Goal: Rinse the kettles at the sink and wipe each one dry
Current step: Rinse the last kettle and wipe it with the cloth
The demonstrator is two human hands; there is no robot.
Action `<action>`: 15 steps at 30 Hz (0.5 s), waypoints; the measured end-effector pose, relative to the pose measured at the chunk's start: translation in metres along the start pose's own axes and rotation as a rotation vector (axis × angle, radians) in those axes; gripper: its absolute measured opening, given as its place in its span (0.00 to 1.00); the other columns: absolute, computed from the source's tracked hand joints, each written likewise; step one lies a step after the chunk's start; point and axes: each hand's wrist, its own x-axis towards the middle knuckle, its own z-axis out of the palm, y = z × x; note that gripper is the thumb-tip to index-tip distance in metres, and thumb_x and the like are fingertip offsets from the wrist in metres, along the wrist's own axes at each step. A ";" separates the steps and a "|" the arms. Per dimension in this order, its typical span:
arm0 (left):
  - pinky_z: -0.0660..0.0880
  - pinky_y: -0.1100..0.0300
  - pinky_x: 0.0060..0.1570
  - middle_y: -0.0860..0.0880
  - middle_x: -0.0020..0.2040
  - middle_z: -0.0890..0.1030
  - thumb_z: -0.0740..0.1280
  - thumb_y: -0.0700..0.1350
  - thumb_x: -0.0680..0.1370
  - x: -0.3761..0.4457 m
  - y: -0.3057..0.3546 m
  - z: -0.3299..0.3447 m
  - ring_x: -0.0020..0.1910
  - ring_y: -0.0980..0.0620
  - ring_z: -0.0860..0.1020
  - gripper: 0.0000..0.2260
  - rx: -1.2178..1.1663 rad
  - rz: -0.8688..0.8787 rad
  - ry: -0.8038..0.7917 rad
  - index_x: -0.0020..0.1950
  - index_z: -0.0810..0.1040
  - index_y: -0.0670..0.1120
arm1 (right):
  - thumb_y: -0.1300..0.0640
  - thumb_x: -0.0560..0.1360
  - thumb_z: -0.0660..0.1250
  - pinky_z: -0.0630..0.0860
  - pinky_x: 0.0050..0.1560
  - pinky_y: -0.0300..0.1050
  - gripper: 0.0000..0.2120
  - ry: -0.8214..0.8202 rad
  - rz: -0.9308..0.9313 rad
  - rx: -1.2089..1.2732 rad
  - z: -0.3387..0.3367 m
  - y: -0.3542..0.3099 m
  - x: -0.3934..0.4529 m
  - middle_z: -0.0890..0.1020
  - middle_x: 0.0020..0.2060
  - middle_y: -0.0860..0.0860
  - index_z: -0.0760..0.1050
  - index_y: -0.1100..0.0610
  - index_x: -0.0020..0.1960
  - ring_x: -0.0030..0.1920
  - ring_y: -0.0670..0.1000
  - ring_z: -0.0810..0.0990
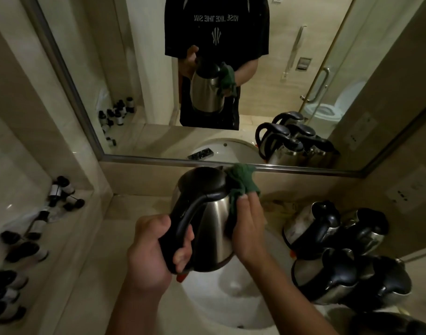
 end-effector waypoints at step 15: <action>0.55 0.58 0.23 0.44 0.22 0.69 0.78 0.66 0.61 -0.001 -0.022 0.000 0.18 0.50 0.65 0.32 -0.002 -0.065 0.056 0.30 0.76 0.36 | 0.49 0.81 0.57 0.72 0.61 0.54 0.16 -0.453 -0.715 -0.585 0.003 -0.032 -0.003 0.80 0.52 0.50 0.81 0.54 0.51 0.58 0.52 0.77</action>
